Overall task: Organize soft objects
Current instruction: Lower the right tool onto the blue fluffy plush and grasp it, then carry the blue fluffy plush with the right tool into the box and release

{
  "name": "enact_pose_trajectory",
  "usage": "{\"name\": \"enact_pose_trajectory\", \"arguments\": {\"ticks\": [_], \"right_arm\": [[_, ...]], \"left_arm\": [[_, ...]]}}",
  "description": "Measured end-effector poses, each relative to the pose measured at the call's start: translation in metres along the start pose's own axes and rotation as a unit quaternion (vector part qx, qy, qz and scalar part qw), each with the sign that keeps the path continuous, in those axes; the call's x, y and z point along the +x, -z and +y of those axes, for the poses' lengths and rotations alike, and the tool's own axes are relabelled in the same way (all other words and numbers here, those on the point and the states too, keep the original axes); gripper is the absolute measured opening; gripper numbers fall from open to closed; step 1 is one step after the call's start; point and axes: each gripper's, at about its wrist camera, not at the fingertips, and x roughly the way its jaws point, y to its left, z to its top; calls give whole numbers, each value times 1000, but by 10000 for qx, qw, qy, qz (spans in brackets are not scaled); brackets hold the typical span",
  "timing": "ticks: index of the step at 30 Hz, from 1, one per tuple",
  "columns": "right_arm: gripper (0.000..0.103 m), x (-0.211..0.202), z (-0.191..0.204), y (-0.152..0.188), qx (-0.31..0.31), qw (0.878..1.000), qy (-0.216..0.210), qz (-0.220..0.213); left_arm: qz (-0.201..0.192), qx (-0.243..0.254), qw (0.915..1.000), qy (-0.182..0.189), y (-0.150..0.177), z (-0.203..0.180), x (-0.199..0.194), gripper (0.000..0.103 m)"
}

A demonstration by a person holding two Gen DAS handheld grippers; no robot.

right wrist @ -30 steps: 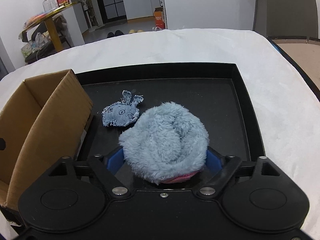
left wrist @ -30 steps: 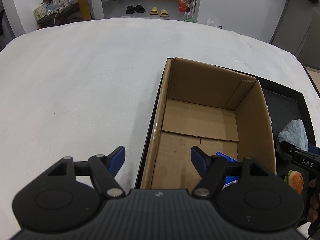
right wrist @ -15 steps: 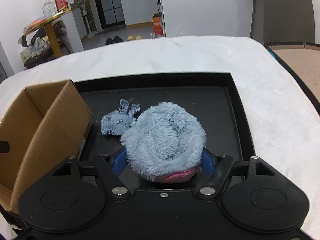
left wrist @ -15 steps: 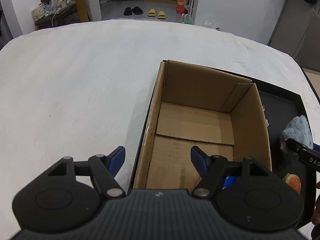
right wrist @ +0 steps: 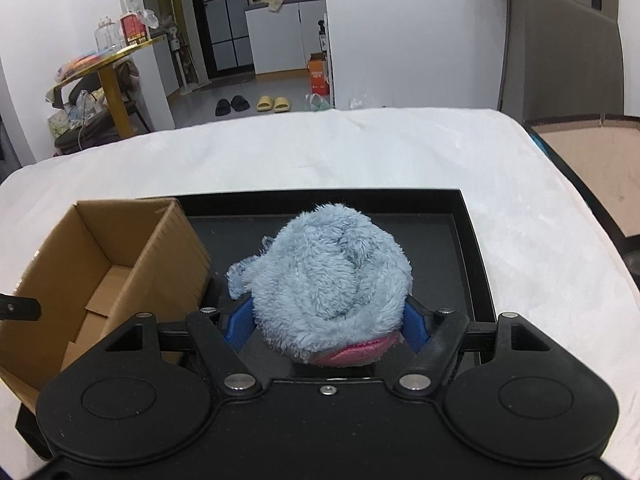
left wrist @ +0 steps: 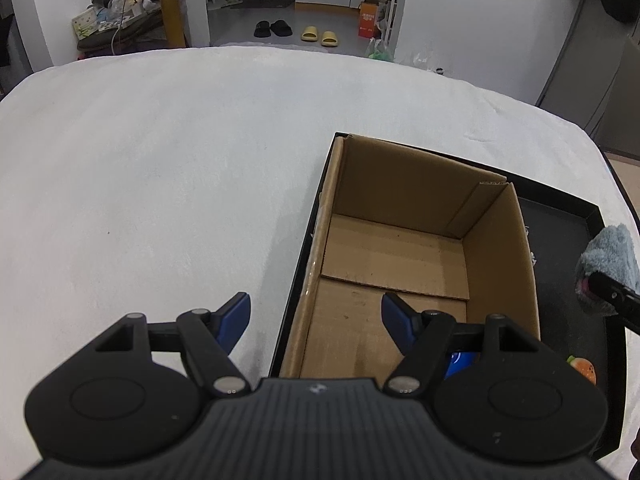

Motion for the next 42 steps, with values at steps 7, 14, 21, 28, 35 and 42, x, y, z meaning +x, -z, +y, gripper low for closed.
{"name": "enact_pose_trajectory", "arguments": {"ticks": [7,14,21,28,35,42], "right_arm": [[70,-14,14,-15,-98,9996,-113,-250],[70,-23,30,-31,-224,9984,-239,-459],[70,-29,49,-41,-347,9969,-355,-615],[70,-30,75,-49,-543,9943,-607,-695],[70,-32,101,-53,-768,9914,-789,-703],[70,-25,126,-54,-984,9892,-935,-556]], "left_arm": [[-77,-59,9999,80,1,7,-4,70],[-102,-157,9995,235,1,15,-6,67],[-99,-206,9985,498,4,20,-6,56],[58,-328,9965,762,6,29,-3,37],[160,-493,9942,938,8,42,3,17],[221,-699,9907,1145,7,55,10,13]]}}
